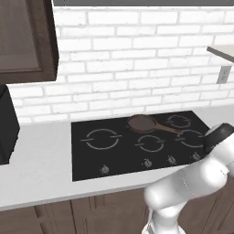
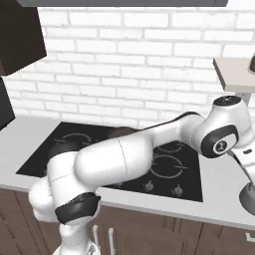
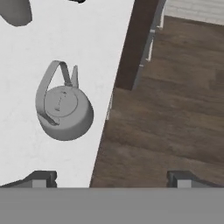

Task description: Pick the kettle from the counter and place it on a stove burner. Then turn the burner on.

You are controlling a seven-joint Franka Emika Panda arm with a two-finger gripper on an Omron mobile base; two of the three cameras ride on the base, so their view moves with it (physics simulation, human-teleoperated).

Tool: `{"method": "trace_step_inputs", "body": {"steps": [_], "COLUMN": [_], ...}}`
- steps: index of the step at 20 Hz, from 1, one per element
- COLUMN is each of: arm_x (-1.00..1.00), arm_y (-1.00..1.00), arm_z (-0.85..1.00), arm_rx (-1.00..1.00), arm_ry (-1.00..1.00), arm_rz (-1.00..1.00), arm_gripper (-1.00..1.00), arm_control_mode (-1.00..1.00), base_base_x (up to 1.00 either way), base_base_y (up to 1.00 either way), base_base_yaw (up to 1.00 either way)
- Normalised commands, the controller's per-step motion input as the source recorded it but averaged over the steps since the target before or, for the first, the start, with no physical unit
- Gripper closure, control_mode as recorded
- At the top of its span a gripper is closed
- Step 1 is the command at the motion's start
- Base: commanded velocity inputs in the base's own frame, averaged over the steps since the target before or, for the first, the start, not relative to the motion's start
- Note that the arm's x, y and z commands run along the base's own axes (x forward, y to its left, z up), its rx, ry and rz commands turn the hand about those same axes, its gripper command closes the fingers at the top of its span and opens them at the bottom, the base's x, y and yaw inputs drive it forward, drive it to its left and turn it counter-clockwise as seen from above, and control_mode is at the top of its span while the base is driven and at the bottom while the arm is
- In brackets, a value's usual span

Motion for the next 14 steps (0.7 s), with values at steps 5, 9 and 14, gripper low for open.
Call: {"method": "trace_step_inputs", "body": {"steps": [5,9,14], "arm_x": [0.04,0.0,0.16], "arm_y": [-0.06,-0.22,-0.03], "arm_z": [-0.06,-0.34,-0.46], "arm_rx": [0.05,0.04,0.06], "arm_ry": [0.01,0.0,0.0], "arm_rz": [-0.02,-0.07,-0.02], "arm_gripper": [-1.0,-1.0,-1.0], "arm_control_mode": [-1.0,-1.0,-1.0], "base_base_x": [0.0,0.0,0.0], "base_base_y": [0.0,0.0,0.0], "base_base_yaw": [0.0,0.0,0.0]}}
